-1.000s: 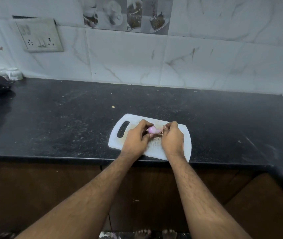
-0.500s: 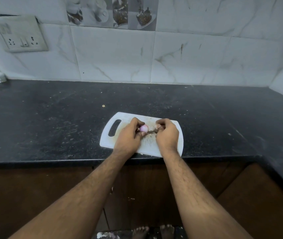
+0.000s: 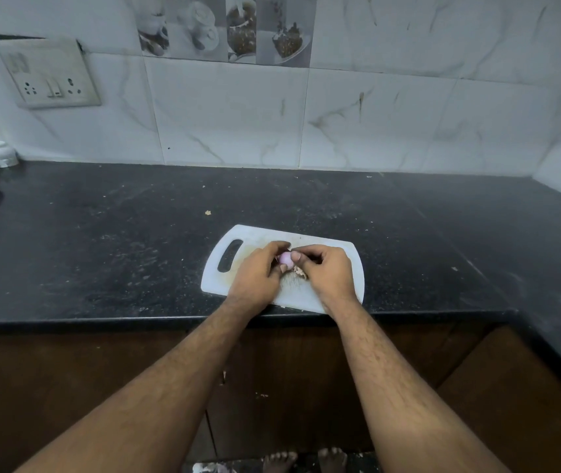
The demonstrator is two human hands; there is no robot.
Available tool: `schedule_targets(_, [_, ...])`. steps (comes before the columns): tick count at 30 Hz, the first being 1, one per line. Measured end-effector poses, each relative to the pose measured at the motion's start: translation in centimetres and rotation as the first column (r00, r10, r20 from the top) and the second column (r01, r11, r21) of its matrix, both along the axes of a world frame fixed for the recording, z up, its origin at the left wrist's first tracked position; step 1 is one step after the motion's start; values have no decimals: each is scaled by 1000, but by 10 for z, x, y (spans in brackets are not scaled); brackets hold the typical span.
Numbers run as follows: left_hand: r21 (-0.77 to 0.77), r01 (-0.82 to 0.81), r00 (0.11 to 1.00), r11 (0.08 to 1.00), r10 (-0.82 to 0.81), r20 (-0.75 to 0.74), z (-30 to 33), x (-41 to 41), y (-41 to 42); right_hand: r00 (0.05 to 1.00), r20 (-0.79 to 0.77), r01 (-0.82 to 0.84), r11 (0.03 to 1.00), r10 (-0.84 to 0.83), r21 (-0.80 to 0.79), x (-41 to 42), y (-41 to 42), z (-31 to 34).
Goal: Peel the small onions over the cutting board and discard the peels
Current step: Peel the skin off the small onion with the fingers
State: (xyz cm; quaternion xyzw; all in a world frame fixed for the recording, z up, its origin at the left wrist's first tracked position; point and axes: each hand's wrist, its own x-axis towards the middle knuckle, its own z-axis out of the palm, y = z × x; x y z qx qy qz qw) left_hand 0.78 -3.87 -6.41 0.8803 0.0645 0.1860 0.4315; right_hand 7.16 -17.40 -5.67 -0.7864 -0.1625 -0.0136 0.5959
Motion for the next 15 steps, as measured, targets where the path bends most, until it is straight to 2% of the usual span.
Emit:
schedule_targets(10, [-43, -47, 999, 998, 48, 14, 0, -2, -1, 992, 111, 90, 966, -65, -243, -4, 9, 0])
schedule_targets(15, [-88, -88, 995, 992, 92, 41, 1, -1, -3, 998, 61, 32, 991, -24, -133, -2, 3, 0])
